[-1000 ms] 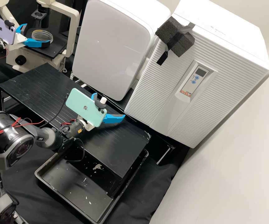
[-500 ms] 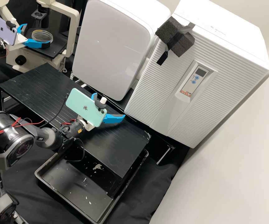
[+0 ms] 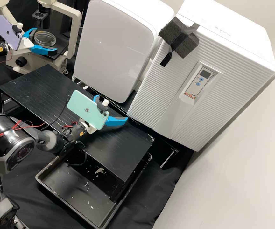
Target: Place the petri dish on the bench
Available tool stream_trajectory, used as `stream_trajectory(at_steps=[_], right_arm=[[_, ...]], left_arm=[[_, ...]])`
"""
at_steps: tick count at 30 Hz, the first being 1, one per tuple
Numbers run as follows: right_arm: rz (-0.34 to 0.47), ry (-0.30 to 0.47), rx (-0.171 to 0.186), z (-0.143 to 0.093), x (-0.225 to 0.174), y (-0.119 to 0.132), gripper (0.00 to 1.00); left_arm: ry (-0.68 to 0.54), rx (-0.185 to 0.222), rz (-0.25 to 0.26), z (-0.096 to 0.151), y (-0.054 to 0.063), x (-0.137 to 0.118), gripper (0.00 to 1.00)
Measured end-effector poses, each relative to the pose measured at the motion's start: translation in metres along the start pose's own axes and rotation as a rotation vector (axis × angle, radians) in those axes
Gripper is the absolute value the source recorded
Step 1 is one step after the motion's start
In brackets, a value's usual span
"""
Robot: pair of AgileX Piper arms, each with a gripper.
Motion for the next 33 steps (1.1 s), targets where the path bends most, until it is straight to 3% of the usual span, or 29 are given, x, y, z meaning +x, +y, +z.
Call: stream_trajectory(at_steps=[33], right_arm=[[0.0,0.0,0.0,0.0,0.0,0.0,1.0]], left_arm=[[0.044,-0.009,0.0,-0.014,0.004,-0.006,1.0]])
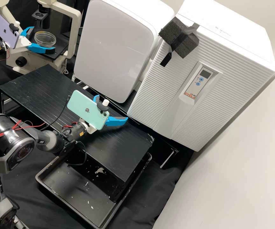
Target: Place the petri dish on the bench
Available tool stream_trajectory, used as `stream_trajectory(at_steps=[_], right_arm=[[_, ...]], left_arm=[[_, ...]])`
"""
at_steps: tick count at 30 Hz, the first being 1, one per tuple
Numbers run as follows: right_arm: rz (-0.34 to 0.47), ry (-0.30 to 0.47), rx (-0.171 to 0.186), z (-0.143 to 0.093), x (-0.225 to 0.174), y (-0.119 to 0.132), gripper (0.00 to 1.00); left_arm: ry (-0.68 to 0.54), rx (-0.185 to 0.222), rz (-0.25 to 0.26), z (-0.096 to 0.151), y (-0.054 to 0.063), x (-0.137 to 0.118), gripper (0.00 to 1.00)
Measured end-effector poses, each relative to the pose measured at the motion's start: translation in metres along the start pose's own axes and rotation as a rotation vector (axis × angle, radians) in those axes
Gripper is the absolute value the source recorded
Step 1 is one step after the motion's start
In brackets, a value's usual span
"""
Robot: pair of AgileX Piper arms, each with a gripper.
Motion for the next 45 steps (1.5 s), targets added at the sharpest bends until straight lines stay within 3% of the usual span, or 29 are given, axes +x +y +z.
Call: stream_trajectory(at_steps=[7,8,20,38,45], right_arm=[[0.0,0.0,0.0,0.0,0.0,0.0,1.0],[0.0,0.0,0.0,0.0,0.0,0.0,1.0],[0.0,0.0,0.0,0.0,0.0,0.0,1.0],[0.0,0.0,0.0,0.0,0.0,0.0,1.0],[0.0,0.0,0.0,0.0,0.0,0.0,1.0]], left_arm=[[0.007,-0.005,-0.003,-0.0011,-0.0004,0.0,1.0],[0.007,-0.007,-0.003,-0.0011,-0.0004,0.0,0.0],[0.009,-0.05,-0.006,-0.0014,-0.0013,0.0002,0.0],[0.006,-0.05,-0.016,0.0033,0.0005,0.004,0.0],[0.003,-0.024,-0.018,0.0048,0.0001,0.004,0.0]])
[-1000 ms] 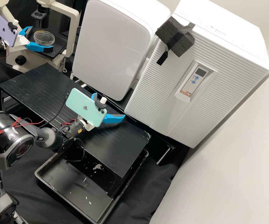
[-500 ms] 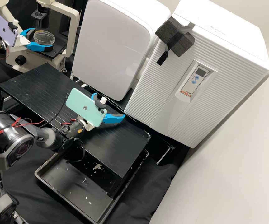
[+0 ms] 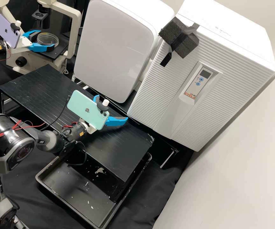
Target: Place the petri dish on the bench
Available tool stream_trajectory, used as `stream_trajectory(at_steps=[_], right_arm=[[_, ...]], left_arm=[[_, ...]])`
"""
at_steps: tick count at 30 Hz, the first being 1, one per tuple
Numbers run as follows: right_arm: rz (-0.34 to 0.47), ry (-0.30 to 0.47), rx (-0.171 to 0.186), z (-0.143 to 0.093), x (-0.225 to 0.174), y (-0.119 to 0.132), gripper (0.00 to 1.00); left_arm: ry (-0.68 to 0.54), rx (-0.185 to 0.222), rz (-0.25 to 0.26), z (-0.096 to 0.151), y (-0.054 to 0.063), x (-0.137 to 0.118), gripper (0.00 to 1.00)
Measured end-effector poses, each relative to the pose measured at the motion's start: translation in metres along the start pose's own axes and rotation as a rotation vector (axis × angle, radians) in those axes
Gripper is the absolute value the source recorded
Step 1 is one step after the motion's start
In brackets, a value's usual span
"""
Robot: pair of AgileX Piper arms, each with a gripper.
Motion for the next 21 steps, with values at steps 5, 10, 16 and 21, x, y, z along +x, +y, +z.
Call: stream_trajectory(at_steps=[5,10,16,21], right_arm=[[0.0,0.0,0.0,0.0,0.0,0.0,1.0],[0.0,0.0,0.0,0.0,0.0,0.0,1.0],[0.0,0.0,0.0,0.0,0.0,0.0,1.0],[0.0,0.0,0.0,0.0,0.0,0.0,1.0]], left_arm=[[0.0,0.0,0.0,0.0,0.0,0.0,0.0],[0.0,0.0,0.0,0.0,0.0,0.0,0.0],[-0.006,-0.001,0.002,0.0009,0.0014,-0.0004,0.0],[-0.027,-0.017,-0.001,0.0008,0.0054,-0.0063,0.0]])
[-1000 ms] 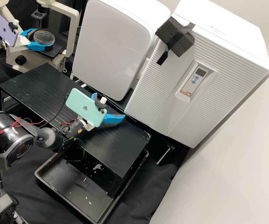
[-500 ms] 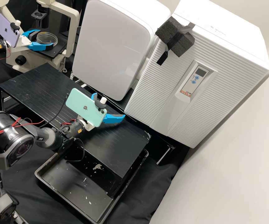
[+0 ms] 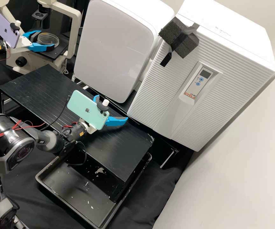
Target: Place the petri dish on the bench
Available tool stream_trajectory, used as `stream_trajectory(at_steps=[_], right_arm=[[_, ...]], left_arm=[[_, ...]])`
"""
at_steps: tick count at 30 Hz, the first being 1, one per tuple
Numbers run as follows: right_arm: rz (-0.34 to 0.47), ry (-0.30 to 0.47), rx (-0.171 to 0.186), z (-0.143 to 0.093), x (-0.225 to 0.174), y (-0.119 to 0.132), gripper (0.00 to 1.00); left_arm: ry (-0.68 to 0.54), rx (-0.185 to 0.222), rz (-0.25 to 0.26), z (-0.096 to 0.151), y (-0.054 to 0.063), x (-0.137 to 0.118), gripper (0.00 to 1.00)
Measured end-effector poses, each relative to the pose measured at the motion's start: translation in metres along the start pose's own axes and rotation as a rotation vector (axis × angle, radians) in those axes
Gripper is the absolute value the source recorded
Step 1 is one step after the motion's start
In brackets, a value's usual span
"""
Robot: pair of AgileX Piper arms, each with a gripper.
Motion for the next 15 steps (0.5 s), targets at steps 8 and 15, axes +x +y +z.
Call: stream_trajectory(at_steps=[8,15], right_arm=[[0.0,0.0,0.0,0.0,0.0,0.0,1.0],[0.0,0.0,0.0,0.0,0.0,0.0,1.0]], left_arm=[[-0.016,0.014,-0.04,-0.003,0.015,-0.026,0.0],[0.002,-0.024,-0.023,-0.005,0.026,-0.042,0.0]])
